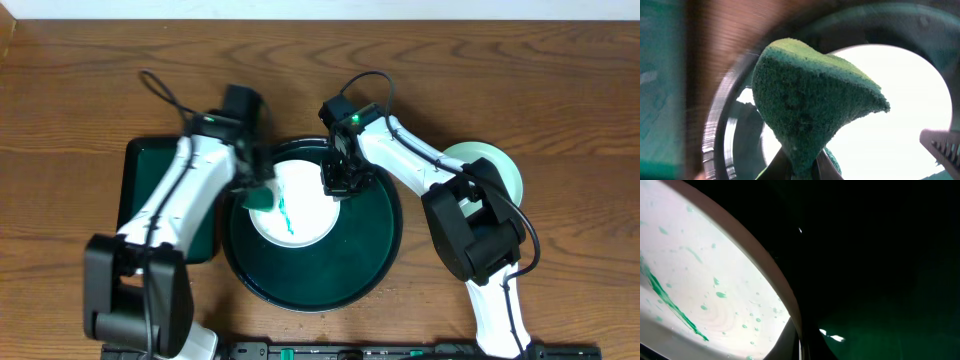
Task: Clean dirty plates on tray and stack at the side
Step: 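Scrub the last plate with the sponge in the left gripper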
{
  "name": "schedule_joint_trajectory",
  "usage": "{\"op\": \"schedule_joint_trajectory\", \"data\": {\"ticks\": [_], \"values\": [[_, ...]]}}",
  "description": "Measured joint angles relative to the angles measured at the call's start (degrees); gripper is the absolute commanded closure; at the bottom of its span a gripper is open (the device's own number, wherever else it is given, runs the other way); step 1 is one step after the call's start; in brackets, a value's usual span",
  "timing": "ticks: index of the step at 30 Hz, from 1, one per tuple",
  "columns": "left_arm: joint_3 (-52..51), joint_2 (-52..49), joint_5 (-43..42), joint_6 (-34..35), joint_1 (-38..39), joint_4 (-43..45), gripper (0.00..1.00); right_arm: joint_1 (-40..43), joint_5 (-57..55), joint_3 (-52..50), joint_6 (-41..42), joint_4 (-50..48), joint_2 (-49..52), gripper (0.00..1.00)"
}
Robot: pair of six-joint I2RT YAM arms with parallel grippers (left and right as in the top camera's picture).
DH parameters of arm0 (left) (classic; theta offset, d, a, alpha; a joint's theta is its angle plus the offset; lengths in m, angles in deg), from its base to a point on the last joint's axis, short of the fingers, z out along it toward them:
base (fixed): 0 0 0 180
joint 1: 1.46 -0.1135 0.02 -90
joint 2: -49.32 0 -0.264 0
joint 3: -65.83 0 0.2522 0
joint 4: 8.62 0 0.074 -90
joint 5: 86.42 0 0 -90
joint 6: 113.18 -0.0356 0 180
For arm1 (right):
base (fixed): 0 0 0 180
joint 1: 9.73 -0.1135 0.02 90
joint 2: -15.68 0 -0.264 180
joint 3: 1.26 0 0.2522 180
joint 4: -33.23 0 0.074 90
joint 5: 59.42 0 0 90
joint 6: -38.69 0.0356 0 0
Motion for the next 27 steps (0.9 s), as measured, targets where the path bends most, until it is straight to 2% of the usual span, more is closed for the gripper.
{"op": "schedule_joint_trajectory", "data": {"ticks": [5,14,16,23,25,27], "values": [[-3.1,-3.2,-0.5,0.0,3.2,4.4,0.93,0.0,0.0,0.0,0.0,-0.1,0.0,0.99],[-2.7,-8.8,-1.5,0.0,3.4,5.0,0.93,0.0,0.0,0.0,0.0,-0.1,0.0,0.99],[-2.5,-9.2,-3.3,-1.6,3.1,5.2,0.92,0.0,0.0,0.0,0.0,-0.1,0.0,0.99],[-2.4,-11.4,-21.2,-13.6,3.3,10.4,0.92,0.0,0.1,0.0,0.0,-0.1,0.0,0.99],[-2.4,-11.6,-21.7,-14.1,3.4,10.8,0.93,0.0,0.1,0.0,0.0,-0.1,0.0,0.99],[-2.4,-11.6,-19.5,-11.6,3.6,10.6,0.93,0.0,0.1,0.0,-0.1,-0.2,0.0,0.99]]}}
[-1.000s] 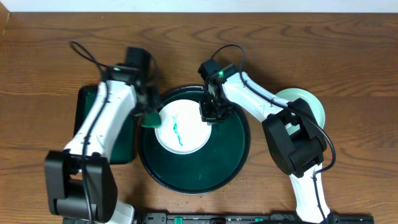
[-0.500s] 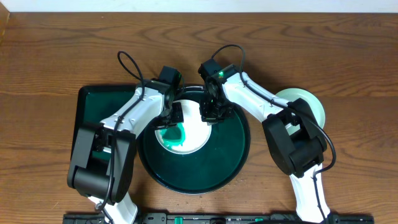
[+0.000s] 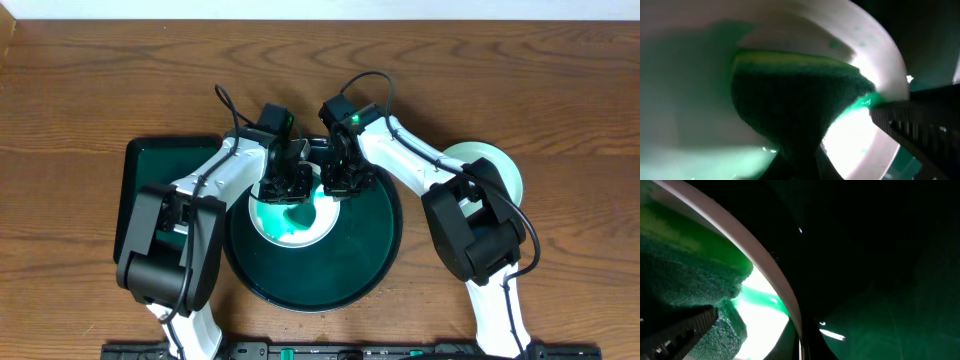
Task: Clean dirty plates on tray and stack at the side
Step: 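Scrub the last plate with the sponge in the left gripper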
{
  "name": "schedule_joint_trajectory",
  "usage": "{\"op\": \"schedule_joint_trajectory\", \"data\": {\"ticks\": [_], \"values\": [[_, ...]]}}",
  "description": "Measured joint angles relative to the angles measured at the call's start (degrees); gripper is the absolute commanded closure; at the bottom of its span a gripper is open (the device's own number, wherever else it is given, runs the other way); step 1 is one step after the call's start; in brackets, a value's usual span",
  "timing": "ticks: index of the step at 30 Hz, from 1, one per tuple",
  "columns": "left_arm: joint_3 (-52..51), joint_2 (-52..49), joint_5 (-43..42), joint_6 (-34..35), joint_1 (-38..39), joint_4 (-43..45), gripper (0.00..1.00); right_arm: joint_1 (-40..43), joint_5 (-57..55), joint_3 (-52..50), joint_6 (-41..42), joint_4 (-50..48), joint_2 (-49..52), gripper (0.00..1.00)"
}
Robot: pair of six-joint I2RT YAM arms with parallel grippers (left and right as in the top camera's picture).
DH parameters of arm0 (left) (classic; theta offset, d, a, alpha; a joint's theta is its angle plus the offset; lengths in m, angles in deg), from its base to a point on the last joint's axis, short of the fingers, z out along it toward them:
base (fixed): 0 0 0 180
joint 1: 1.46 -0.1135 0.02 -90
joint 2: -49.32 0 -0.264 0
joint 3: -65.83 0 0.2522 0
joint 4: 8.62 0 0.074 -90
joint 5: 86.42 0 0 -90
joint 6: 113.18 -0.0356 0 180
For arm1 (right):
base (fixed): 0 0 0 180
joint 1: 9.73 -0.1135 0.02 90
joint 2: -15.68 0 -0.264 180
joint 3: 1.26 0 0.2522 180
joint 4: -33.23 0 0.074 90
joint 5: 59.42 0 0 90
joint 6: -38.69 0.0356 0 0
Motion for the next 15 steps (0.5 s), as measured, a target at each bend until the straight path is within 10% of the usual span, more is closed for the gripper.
{"op": "schedule_joint_trajectory", "data": {"ticks": [9,15], "values": [[1.7,1.0,23.0,20.1,3.9,-5.0,0.93,-0.1,1.2,-0.2,0.0,-0.9,0.0,0.99],[1.6,1.0,20.9,17.0,3.4,-5.2,0.93,-0.1,1.6,-0.3,0.0,-1.0,0.0,0.99]]}}
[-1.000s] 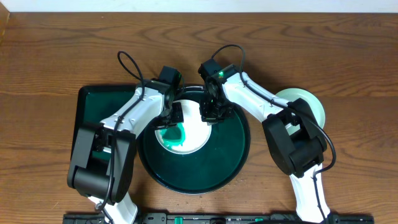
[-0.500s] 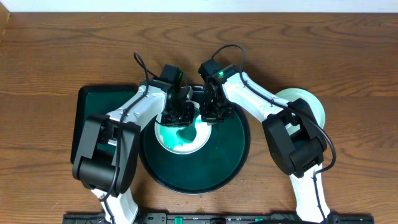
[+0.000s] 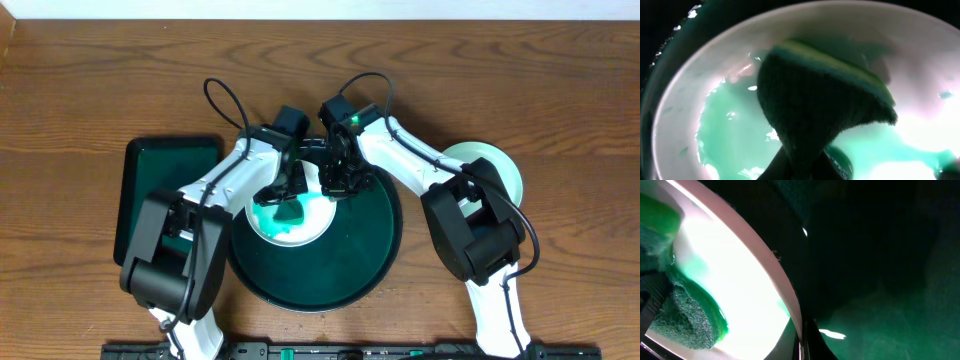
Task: Clean dirty plates on tray and stack at the side
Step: 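Scrub the last plate with the sponge in the left gripper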
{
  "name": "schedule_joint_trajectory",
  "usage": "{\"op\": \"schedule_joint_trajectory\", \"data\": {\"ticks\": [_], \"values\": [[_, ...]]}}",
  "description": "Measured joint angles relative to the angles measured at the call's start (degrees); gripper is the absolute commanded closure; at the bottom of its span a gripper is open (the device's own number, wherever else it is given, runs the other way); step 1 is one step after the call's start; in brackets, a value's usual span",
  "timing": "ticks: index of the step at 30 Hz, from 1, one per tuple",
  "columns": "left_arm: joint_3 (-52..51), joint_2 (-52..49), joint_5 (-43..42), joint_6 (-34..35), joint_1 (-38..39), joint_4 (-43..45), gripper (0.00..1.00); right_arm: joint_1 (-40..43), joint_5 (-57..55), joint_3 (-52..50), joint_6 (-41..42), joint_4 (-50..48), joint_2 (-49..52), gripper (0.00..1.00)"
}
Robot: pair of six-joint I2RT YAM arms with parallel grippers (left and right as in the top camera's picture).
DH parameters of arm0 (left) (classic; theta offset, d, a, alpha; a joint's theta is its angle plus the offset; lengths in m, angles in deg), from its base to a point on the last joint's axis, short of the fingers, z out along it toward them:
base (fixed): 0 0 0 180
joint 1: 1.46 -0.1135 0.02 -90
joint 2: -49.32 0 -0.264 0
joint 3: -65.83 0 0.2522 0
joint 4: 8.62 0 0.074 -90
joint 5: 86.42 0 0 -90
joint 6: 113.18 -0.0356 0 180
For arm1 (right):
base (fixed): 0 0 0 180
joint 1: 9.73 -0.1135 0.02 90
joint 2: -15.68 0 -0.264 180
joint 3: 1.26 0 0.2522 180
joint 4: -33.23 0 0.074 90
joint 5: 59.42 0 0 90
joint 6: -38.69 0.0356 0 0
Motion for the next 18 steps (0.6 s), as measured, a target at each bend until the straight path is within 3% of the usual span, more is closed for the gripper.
{"op": "schedule_joint_trajectory", "data": {"ticks": [7,11,14,18], "values": [[-0.5,-1.0,-19.8,-21.5,-2.6,-0.3,0.93,0.0,0.0,0.0,0.0,0.0,0.0,0.99],[-1.2,-1.8,-25.6,-28.0,-2.2,-0.2,0.92,0.0,0.0,0.0,0.0,0.0,0.0,0.99],[-1.2,-1.8,-23.8,-27.0,-2.4,-0.4,0.93,0.0,0.0,0.0,0.0,0.0,0.0,0.99],[-0.5,-0.9,-14.6,-17.2,-1.0,-2.7,0.93,0.0,0.0,0.0,0.0,0.0,0.0,0.99]]}}
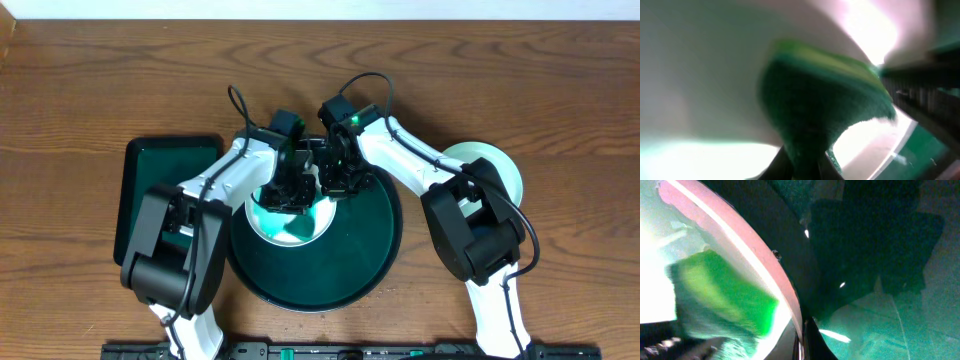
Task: Clean dirty plates on tray and stack at the side
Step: 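Scrub the last plate with the sponge in the left gripper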
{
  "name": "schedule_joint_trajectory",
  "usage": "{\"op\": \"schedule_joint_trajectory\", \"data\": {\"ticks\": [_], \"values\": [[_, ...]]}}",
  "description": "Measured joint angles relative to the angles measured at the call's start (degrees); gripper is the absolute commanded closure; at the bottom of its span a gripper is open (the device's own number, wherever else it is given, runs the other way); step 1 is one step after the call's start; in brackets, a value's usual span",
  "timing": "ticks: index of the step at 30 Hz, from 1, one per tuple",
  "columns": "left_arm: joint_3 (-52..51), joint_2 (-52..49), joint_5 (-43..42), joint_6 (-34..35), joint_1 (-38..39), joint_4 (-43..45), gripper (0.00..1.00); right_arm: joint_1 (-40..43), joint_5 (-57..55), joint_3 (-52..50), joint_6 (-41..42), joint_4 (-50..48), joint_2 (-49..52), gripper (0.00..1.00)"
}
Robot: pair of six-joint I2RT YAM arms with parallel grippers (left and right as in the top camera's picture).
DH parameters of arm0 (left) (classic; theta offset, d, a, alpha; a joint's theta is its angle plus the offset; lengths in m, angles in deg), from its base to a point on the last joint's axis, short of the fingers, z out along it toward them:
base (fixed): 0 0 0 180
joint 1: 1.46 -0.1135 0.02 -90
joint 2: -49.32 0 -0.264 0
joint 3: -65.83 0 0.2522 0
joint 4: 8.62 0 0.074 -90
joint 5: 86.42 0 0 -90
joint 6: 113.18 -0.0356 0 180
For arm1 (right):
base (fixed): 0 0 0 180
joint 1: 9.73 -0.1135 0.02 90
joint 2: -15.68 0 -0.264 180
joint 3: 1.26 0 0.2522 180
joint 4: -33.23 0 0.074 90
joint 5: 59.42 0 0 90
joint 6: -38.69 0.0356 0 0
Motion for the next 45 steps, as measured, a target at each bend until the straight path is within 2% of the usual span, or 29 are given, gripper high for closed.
{"op": "schedule_joint_trajectory", "data": {"ticks": [4,8,12,16,20,28,36,40,45], "values": [[0.4,0.8,12.7,10.7,0.3,-2.9,0.93,0.0,0.0,0.0,0.0,0.0,0.0,0.99],[0.4,0.9,21.4,17.0,0.4,-3.3,0.93,0.0,0.2,0.0,0.0,-0.1,0.0,0.99],[0.2,0.8,26.1,19.4,0.5,-1.6,0.93,0.0,0.4,0.0,0.0,-0.2,0.0,0.99],[-0.1,0.8,28.2,17.4,0.2,3.9,0.93,0.0,0.6,0.0,0.1,-0.3,0.0,0.99],[-0.3,0.9,24.1,10.1,-0.9,9.3,0.93,0.1,0.4,-0.1,0.7,0.0,0.0,0.99],[-0.4,0.7,6.7,-3.8,-4.1,14.3,0.93,0.5,0.6,-0.1,1.6,0.6,0.0,0.99],[-0.4,-0.9,-11.0,-11.8,-3.4,11.6,0.93,0.5,0.6,-0.1,1.5,-0.1,0.0,0.99],[-0.4,-1.2,-13.3,-13.2,-2.9,10.0,0.93,0.5,0.6,-0.1,1.4,-0.2,0.0,0.99],[0.4,-1.1,-8.1,-10.0,-2.9,7.4,0.92,0.4,0.9,-0.1,0.5,-0.4,0.0,0.99]]}}
